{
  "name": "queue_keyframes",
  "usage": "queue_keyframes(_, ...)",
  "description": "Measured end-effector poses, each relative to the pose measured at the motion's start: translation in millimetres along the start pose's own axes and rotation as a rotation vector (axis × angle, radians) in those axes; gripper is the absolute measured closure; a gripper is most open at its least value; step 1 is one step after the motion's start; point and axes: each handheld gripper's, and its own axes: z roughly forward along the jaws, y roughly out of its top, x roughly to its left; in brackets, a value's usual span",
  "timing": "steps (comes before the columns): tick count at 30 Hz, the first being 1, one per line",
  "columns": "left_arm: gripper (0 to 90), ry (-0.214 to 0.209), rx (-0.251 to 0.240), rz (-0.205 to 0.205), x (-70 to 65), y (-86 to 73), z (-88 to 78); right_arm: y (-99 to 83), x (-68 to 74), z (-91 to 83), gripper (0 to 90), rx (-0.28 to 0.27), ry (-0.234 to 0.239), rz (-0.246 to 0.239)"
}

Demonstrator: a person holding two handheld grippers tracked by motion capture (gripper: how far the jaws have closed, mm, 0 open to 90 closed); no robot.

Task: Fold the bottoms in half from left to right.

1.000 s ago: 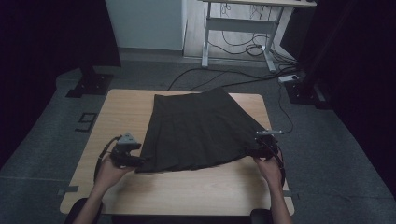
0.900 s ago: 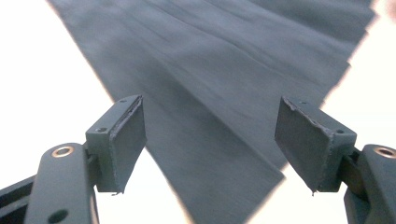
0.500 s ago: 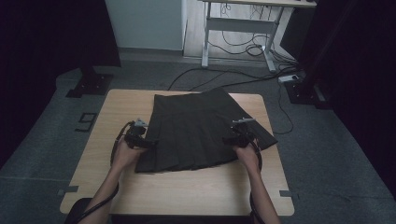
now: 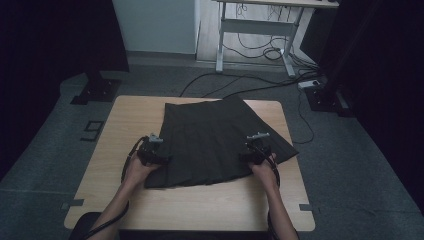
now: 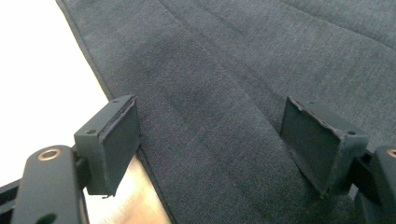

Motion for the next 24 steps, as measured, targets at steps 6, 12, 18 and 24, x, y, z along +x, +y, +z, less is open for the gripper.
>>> queue_keyframes(6, 19.6, -0.014, 0.004, 0.015, -17.7, -13.6, -12.0, -16.3, 3.0, -12.4, 17.2, -0.008, 0.013, -0.007)
queue_keyframes(12, 19.6, -0.028, 0.016, 0.032, -32.2, -26.0, -23.9, -38.1, 8.4, -28.8, 17.2, -0.026, 0.026, -0.019)
queue_keyframes(18, 19.5, -0.044, 0.015, 0.048, -51.2, -42.3, -37.8, -58.6, 14.7, -45.5, 17.2, -0.031, 0.045, -0.037)
queue_keyframes(24, 19.5, -0.061, 0.022, 0.068, -70.2, -56.5, -50.5, -77.8, 19.2, -61.6, 17.1, -0.029, 0.059, -0.054)
